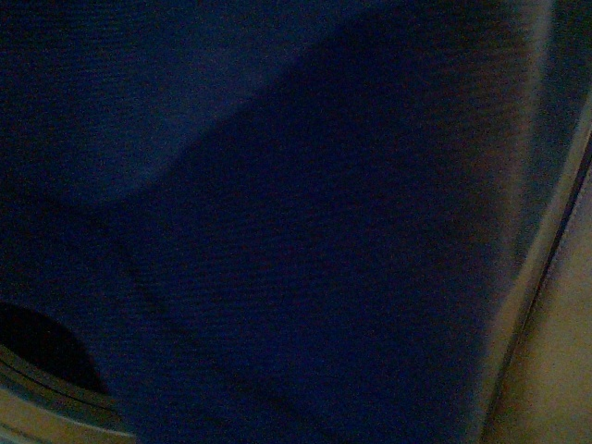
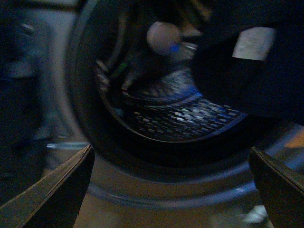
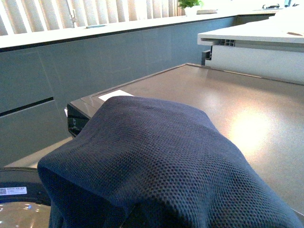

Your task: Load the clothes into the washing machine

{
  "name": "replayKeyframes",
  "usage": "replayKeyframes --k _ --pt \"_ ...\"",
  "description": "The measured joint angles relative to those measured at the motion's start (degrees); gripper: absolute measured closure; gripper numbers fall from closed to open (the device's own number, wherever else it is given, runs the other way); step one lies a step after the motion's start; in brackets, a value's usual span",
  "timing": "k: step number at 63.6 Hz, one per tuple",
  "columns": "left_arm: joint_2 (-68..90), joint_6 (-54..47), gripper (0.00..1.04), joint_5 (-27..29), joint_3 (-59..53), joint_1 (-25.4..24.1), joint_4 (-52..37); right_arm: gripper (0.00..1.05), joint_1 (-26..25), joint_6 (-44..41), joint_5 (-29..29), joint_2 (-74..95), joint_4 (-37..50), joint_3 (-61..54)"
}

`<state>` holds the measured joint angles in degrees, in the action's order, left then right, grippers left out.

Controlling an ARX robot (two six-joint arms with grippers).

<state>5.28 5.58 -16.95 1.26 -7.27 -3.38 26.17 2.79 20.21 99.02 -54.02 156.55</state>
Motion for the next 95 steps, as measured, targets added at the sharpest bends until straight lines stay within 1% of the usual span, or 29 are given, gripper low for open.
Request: replayKeyframes --k 1,3,4,6,7,9,10,13,14,18,23,30,34,41,50,57,63,68,73,77,85,87,95 --pt "0.6 0.8 0.07 -1.1 0.0 -1.3 -0.5 0.99 0.0 0.0 0.0 0.0 0.0 0.0" --pt "3.8 2.1 0.07 -6.1 0.2 -3.9 -3.5 0.99 0.0 0.0 0.0 0.0 0.0 0.0" --pt "6.6 3.5 0.07 -8.7 0.6 -6.6 -6.2 0.99 0.0 0.0 0.0 0.0 0.0 0.0" --pt "9.3 4.7 0.07 -12.6 1.1 -9.1 -9.0 0.99 0.0 0.0 0.1 0.0 0.0 0.0" --pt "12.2 5.4 0.07 -15.4 1.8 -11.5 -12.1 0.99 0.0 0.0 0.1 0.0 0.0 0.0" --pt "15.0 6.0 0.07 -17.6 2.6 -13.6 -15.1 0.99 0.0 0.0 0.1 0.0 0.0 0.0" --pt "17.8 6.6 0.07 -18.9 3.5 -15.4 -18.4 0.99 0.0 0.0 0.0 0.0 0.0 0.0" --pt "21.9 7.4 0.07 -21.2 5.1 -17.3 -22.8 0.99 0.0 0.0 0.0 0.0 0.0 0.0" --pt "24.5 7.8 0.07 -21.9 6.4 -18.1 -25.5 0.99 0.0 0.0 0.0 0.0 0.0 0.0" --pt "30.0 8.1 0.07 -23.3 9.5 -18.9 -30.6 0.99 0.0 0.0 0.0 0.0 0.0 0.0" --pt "35.0 8.2 0.07 -23.9 13.4 -18.8 -34.4 0.99 0.0 0.0 0.0 0.0 0.0 0.0" --pt "39.4 9.2 0.07 -25.8 18.7 -17.7 -36.6 0.99 0.0 0.0 0.0 0.0 0.0 0.0" --pt "41.9 10.6 0.07 -27.7 23.7 -16.2 -38.2 0.99 0.0 0.0 0.0 0.0 0.0 0.0" --pt "43.7 12.4 0.07 -30.3 28.8 -13.9 -41.3 0.99 0.0 0.0 0.0 0.0 0.0 0.0" --pt "44.7 14.4 0.07 -36.3 33.2 -9.9 -46.2 0.99 0.0 0.0 0.0 0.0 0.0 0.0" --pt "45.0 14.4 0.07 -40.6 35.0 -6.0 -46.8 0.99 0.0 0.0 0.0 0.0 0.0 0.0" --pt "45.5 12.9 0.07 -42.7 36.7 -1.6 -43.1 0.99 0.0 0.0 0.0 0.0 0.0 0.0" --pt "46.5 10.1 0.07 -41.9 38.3 1.9 -38.8 0.99 0.0 0.0 0.0 0.0 0.0 0.0" --pt "48.2 6.6 0.07 -39.0 40.9 5.9 -32.6 0.99 0.0 0.0 0.0 0.0 0.0 0.0" --pt "49.9 4.3 0.07 -37.0 42.5 8.7 -29.5 0.99 0.0 0.0 0.0 0.0 0.0 0.0" --pt "53.6 1.6 0.07 -32.7 45.7 13.2 -26.8 0.99 0.0 0.0 0.0 0.0 0.0 0.0" --pt "55.3 0.7 0.07 -30.3 47.3 15.1 -26.1 0.99 0.0 0.0 0.0 0.0 0.0 0.0" --pt "58.2 0.5 0.07 -27.2 50.0 18.5 -26.1 0.99 0.0 0.0 0.0 0.0 0.0 0.0"
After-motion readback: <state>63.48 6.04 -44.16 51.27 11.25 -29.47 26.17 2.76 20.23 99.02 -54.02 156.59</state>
